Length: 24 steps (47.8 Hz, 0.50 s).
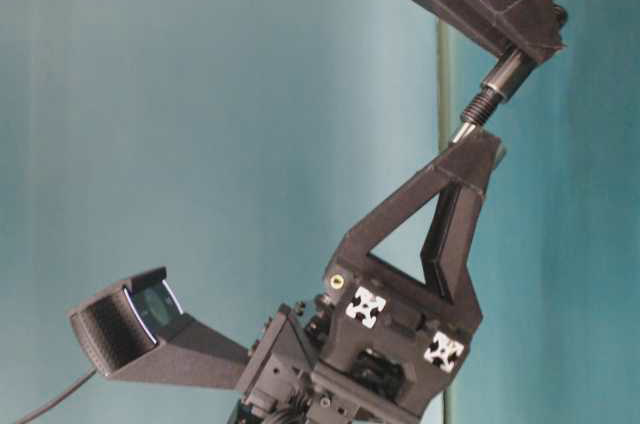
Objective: Insert the washer onto the shaft with both hands.
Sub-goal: 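Move left gripper toward right, sliding the washer over the shaft tip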
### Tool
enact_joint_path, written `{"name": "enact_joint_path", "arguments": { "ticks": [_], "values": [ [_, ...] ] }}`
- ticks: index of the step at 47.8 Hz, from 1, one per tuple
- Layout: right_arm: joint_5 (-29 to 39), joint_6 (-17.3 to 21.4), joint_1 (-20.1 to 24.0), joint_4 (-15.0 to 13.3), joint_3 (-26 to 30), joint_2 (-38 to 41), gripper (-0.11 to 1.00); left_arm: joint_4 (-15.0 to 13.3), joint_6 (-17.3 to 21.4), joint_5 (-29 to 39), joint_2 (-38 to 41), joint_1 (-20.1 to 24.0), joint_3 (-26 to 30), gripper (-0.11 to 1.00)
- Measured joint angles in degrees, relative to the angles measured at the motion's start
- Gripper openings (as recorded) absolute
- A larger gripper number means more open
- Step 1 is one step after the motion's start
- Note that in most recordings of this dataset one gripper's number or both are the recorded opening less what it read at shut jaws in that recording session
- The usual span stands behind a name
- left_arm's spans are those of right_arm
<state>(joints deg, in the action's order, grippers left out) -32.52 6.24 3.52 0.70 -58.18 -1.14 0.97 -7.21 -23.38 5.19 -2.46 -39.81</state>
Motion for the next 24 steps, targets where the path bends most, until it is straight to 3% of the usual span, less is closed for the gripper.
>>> {"name": "enact_joint_path", "arguments": {
  "ticks": [24],
  "values": [
    [0.0,0.0,0.0,0.0,0.2,0.1,0.0,0.0,0.0,0.1,0.4,0.0,0.9,0.36]
  ]
}}
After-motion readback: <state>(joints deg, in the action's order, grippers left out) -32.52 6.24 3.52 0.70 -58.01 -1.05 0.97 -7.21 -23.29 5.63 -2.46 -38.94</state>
